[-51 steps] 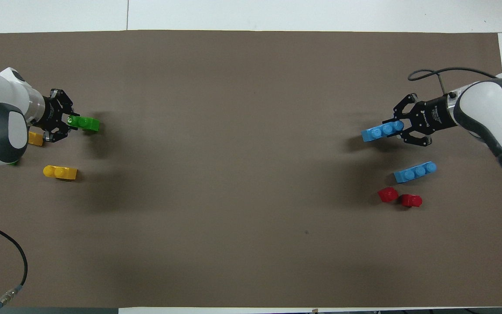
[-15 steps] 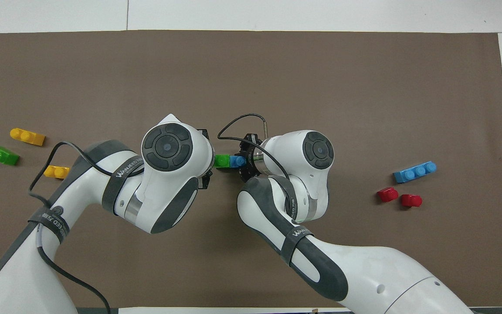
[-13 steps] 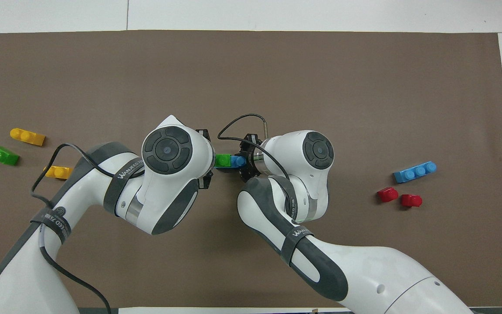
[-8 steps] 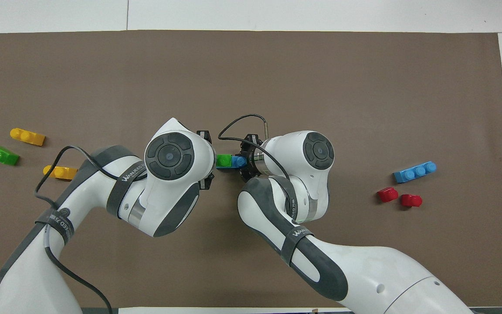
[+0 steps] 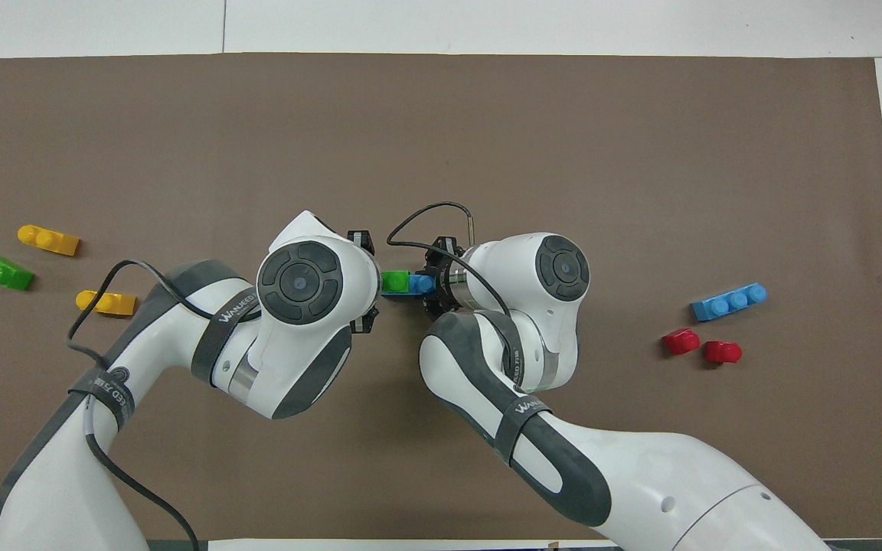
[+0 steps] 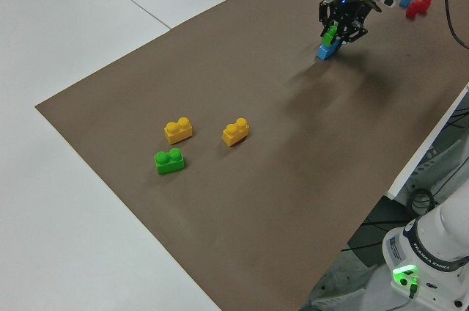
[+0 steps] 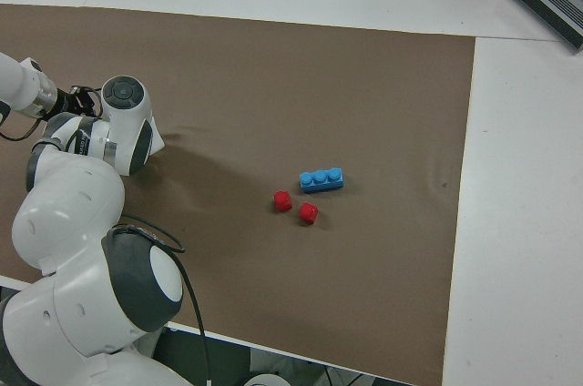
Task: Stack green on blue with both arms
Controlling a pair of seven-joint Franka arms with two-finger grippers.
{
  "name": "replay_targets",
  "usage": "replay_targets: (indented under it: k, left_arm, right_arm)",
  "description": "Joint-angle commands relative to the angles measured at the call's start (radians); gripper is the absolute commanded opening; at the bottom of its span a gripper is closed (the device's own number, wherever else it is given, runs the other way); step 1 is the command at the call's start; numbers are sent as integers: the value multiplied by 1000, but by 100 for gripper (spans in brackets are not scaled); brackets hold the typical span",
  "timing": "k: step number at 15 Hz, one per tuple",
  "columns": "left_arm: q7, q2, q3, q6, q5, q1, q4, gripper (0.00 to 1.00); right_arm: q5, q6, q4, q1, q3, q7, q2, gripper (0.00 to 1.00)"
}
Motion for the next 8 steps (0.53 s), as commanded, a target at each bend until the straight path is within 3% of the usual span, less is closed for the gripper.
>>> replay_targets:
  k: [1,3,8]
  left_arm:
    - [-40,8,16,40,41,-22,-26,0]
    - [-92,39,14,48,100,-29,-19,0]
    - [-107,49,14,63,110,-31,-16,0]
  right_arm:
    - [34,31,-24,1,2,-34,-13,0]
    - [34,31,-24,1,2,-34,-13,0]
    - [34,31,-24,1,2,-34,-13,0]
